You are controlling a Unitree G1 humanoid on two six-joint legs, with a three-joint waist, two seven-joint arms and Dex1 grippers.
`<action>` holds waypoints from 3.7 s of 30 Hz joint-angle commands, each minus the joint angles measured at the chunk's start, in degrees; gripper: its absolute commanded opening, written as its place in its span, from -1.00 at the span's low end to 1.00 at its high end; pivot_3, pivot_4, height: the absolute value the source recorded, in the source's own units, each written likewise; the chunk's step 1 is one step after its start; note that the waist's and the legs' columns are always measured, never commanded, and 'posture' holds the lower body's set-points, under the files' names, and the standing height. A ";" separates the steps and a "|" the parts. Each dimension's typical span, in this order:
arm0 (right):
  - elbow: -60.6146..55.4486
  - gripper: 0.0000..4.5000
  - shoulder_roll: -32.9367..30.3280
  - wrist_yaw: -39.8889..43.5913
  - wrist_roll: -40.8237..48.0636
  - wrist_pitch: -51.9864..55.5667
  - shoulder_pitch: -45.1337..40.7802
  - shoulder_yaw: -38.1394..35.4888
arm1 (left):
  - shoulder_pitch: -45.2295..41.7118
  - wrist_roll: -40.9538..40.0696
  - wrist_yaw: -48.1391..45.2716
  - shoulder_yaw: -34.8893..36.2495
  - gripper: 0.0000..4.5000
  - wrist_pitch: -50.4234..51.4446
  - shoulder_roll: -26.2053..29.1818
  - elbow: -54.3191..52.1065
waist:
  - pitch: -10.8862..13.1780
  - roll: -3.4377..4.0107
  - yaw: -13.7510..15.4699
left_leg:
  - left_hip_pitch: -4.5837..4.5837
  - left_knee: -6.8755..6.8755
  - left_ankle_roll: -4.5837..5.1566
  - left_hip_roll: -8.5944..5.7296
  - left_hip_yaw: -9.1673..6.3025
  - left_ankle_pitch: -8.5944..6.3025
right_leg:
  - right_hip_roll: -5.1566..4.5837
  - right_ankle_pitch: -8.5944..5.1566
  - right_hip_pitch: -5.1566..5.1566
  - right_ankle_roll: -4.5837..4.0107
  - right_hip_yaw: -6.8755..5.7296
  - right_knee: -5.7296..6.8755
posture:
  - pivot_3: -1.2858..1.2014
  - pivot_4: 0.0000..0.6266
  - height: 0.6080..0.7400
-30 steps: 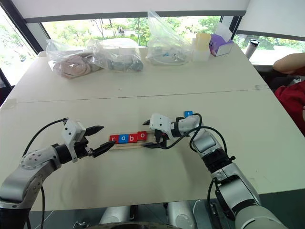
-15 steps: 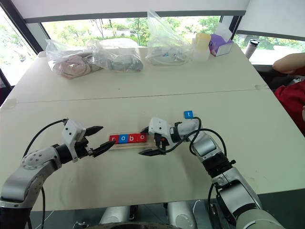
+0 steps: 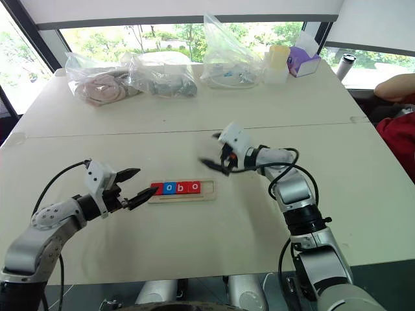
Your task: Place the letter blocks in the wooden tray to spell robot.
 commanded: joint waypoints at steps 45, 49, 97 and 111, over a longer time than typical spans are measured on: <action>-16.30 -0.48 8.06 -33.57 -4.42 32.05 8.72 -7.15 | -6.36 5.20 0.75 -3.47 1.00 -6.91 -2.82 6.90 | 0.02 0.03 -1.71 | -0.08 -0.11 0.10 0.01 0.04 -0.06 | 0.03 -0.06 -0.10 0.08 0.04 -0.07 | 0.03 -0.52 1.00; -20.94 -0.48 4.90 -30.99 -3.11 32.97 10.70 -8.22 | -6.63 5.15 0.25 -3.53 1.00 -6.91 -2.49 7.48 | 0.02 0.03 -1.76 | -0.15 -0.11 0.10 -0.01 0.04 -0.06 | 0.00 -0.07 -0.13 0.10 0.04 -0.11 | 0.03 -0.52 1.00; -11.19 0.96 -18.53 8.71 6.15 4.96 14.66 1.51 | -8.22 1.88 -9.64 -1.99 1.00 -4.84 6.22 6.70 | 0.04 -0.05 -1.63 | -0.83 0.12 0.33 -0.05 0.07 -0.18 | 0.03 0.03 -0.74 0.30 0.01 -0.04 | 0.03 -0.52 1.00; -9.47 -0.49 -15.94 4.38 5.16 4.92 13.00 1.32 | -8.32 2.47 -8.48 -2.46 1.00 -5.75 5.86 7.51 | 0.04 -0.06 -1.54 | -0.78 0.20 0.33 -0.05 0.07 -0.18 | 0.00 0.06 -0.67 0.28 0.02 0.02 | 0.03 -0.52 1.00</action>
